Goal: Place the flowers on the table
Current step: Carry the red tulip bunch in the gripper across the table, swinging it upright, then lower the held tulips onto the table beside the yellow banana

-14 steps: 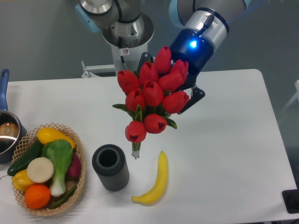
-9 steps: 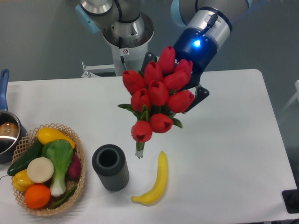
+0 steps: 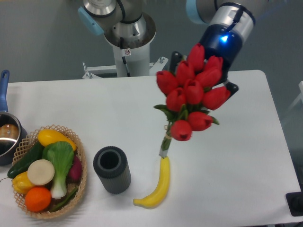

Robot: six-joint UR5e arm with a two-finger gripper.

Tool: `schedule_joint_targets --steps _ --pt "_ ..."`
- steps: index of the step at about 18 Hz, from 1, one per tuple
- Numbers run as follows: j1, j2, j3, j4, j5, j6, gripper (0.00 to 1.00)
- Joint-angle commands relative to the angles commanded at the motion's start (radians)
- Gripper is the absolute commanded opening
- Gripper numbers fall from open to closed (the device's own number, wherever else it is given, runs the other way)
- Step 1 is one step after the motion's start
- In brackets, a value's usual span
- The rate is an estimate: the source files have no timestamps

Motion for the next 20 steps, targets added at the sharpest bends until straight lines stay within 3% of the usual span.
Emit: schedule_joint_targets --steps 7,13,20 --pt "-0.017 0.005 -0.015 -0.005 0.262 0.097 0.52" --pt "-0.034 0.046 -0.118 -0.012 0.488 0.138 0.52" --pt "-0.034 0.049 -0.164 -0.046 0.699 0.181 0.52"
